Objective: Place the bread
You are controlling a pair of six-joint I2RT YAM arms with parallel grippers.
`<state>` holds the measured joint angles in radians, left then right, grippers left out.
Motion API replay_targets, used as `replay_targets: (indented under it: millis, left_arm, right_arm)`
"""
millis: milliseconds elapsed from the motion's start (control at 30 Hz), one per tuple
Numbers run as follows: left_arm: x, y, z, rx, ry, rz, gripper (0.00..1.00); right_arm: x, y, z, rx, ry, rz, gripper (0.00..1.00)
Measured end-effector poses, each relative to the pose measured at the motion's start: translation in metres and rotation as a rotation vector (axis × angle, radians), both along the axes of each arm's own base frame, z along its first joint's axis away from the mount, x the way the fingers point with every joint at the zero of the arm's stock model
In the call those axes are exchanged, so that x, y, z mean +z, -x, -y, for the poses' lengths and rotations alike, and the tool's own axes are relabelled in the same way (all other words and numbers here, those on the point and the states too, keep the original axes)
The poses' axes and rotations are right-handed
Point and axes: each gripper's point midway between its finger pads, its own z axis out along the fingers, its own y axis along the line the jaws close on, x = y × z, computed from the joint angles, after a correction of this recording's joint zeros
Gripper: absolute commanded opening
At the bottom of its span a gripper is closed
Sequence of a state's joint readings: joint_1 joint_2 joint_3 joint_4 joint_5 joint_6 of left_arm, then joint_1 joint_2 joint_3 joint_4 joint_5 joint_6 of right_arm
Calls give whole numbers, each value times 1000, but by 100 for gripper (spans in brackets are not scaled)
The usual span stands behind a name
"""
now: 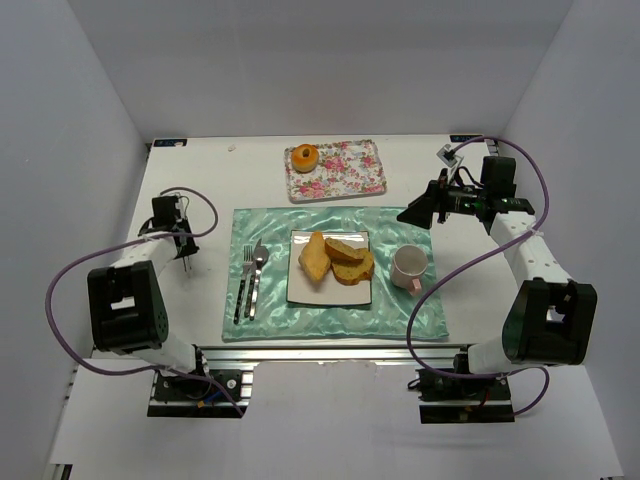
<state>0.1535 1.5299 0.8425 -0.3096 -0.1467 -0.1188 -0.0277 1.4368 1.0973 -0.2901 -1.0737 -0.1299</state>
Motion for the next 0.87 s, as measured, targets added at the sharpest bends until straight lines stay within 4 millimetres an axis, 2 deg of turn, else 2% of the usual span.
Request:
replay_targets:
  millis: [33, 100, 133, 167, 333, 367, 400, 533, 667, 767, 867]
  left_arm:
    - [-2, -3, -4, -6, -8, 3, 45]
    - [-10, -8, -9, -16, -6, -20, 49]
    - [-16, -10, -10, -24, 2, -39, 62]
    - [-22, -13, -12, -31, 6, -55, 67]
    - [-24, -16, -16, -52, 23, -62, 80]
    - [-24, -15, -15, -59, 25, -64, 85]
    - [-24, -15, -15, -65, 26, -64, 98]
    - [-11, -15, -14, -53, 28, -33, 98]
    - [39, -19, -12, -8, 33, 93, 98]
    - [98, -24, -6, 8, 60, 247, 98]
    - [162, -24, 12, -40, 117, 438, 98]
  right_arm:
    - [0, 0, 0, 0, 0, 2, 89]
    - [1, 0, 0, 0, 1, 5, 89]
    - [1, 0, 0, 0, 1, 5, 89]
    - [2, 0, 0, 0, 1, 6, 89]
    - [1, 1, 0, 0, 3, 1, 89]
    - [0, 2, 0, 0, 5, -1, 89]
    - [0, 2, 0, -1, 6, -6, 89]
    - [3, 1, 2, 0, 20, 3, 89]
    - [8, -5, 6, -42, 58, -1, 89]
    - [9, -17, 16, -130, 113, -27, 89]
    - [7, -29, 26, -217, 157, -42, 89]
